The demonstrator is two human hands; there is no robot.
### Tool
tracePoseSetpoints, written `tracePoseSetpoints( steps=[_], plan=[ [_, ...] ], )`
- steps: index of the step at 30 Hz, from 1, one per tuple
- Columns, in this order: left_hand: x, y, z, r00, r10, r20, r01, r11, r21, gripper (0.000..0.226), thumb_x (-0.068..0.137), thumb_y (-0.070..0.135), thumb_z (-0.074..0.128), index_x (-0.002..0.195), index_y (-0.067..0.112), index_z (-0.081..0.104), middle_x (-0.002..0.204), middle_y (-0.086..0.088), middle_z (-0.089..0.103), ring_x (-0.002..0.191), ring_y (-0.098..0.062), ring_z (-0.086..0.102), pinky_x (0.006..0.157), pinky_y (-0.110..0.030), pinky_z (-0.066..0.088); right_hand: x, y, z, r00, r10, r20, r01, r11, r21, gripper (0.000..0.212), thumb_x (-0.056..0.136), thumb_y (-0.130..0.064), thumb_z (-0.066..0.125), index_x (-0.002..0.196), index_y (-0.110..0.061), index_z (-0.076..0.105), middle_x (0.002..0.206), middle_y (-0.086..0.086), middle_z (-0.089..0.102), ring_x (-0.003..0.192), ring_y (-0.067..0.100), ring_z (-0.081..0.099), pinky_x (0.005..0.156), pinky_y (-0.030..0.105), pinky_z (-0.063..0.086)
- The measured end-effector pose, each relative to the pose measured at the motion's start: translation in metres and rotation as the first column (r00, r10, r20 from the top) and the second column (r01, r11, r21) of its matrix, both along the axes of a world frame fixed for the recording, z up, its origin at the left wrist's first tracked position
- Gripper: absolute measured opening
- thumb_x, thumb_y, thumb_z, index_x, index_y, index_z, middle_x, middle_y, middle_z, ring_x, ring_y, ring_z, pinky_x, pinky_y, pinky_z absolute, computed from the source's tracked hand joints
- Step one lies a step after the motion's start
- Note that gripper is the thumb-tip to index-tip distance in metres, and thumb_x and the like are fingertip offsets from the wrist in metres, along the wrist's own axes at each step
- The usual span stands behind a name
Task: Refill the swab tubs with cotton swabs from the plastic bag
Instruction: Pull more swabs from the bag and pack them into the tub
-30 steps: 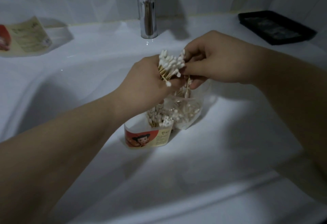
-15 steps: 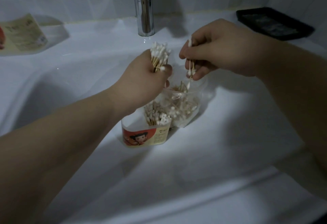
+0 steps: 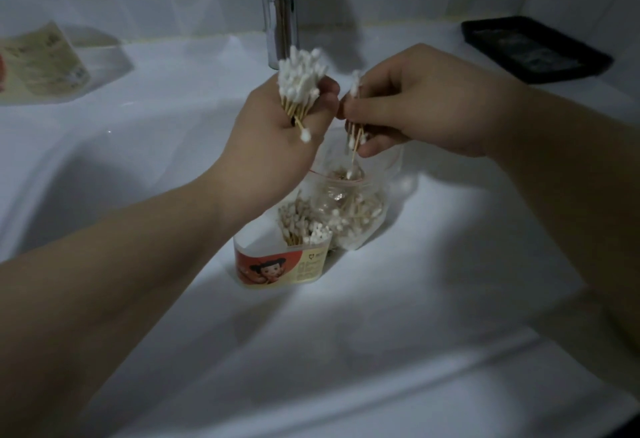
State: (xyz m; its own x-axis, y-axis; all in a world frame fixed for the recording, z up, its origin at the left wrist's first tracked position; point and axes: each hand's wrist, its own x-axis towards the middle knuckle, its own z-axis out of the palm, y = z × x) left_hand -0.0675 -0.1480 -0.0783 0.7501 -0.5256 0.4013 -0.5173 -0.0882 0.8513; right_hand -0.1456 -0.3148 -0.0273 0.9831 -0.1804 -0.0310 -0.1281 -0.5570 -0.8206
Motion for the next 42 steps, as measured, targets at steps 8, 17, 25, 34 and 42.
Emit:
tracePoseSetpoints(
  steps=[8, 17, 25, 34, 42],
  plan=[
    [0.003, 0.001, 0.0, 0.997, -0.032, -0.075, 0.037, 0.997, 0.068, 0.041, 0.08, 0.038, 0.084, 0.111, 0.022, 0.062, 0.074, 0.009, 0.06, 0.07, -0.008, 0.061, 0.063, -0.024, 0.049, 0.003, -0.001, -0.001, 0.992, -0.039, 0.116, 0.027, 0.995, 0.101, 0.011, 0.093, -0.005, 0.071, 0.098, 0.005, 0.071, 0.087, 0.018, 0.076, 0.081, 0.03, 0.077, 0.077, 0.032, 0.064],
    [-0.004, 0.005, 0.0, 0.979, -0.176, -0.107, 0.194, 0.961, 0.197, 0.018, 0.094, 0.01, 0.07, 0.112, 0.009, 0.067, 0.088, -0.008, 0.073, 0.077, -0.012, 0.071, 0.073, -0.032, 0.062, 0.003, 0.003, 0.001, 0.998, -0.013, 0.064, -0.004, 0.966, 0.26, 0.005, 0.094, -0.004, 0.069, 0.095, 0.001, 0.07, 0.087, 0.015, 0.078, 0.084, 0.027, 0.078, 0.072, 0.024, 0.062],
    [-0.01, 0.003, 0.006, 0.975, -0.137, -0.176, 0.173, 0.961, 0.214, 0.02, 0.103, 0.015, 0.056, 0.086, 0.025, 0.059, 0.072, 0.004, 0.061, 0.061, -0.001, 0.064, 0.054, -0.008, 0.047, 0.007, 0.001, -0.001, 0.993, -0.069, 0.091, 0.047, 0.972, 0.231, 0.016, 0.096, -0.014, 0.07, 0.102, 0.0, 0.07, 0.094, 0.016, 0.078, 0.09, 0.027, 0.077, 0.077, 0.034, 0.064],
    [-0.005, 0.002, 0.001, 0.955, -0.082, -0.284, 0.148, 0.964, 0.219, 0.019, 0.103, 0.023, 0.055, 0.086, 0.014, 0.057, 0.073, -0.003, 0.05, 0.065, -0.012, 0.052, 0.061, -0.016, 0.05, 0.008, -0.01, 0.005, 0.954, -0.204, 0.22, 0.129, 0.941, 0.313, 0.013, 0.096, -0.016, 0.07, 0.103, -0.004, 0.07, 0.089, 0.012, 0.078, 0.08, 0.02, 0.076, 0.07, 0.026, 0.06],
    [-0.006, -0.002, 0.001, 0.846, -0.182, -0.502, 0.182, 0.982, -0.049, 0.019, 0.106, 0.019, 0.052, 0.095, 0.007, 0.063, 0.093, -0.007, 0.068, 0.083, -0.014, 0.071, 0.071, -0.025, 0.058, 0.006, -0.001, -0.002, 0.972, -0.095, 0.216, 0.074, 0.991, 0.107, 0.024, 0.09, -0.005, 0.075, 0.113, -0.009, 0.07, 0.086, 0.016, 0.076, 0.073, 0.022, 0.075, 0.072, 0.034, 0.065]
  ],
)
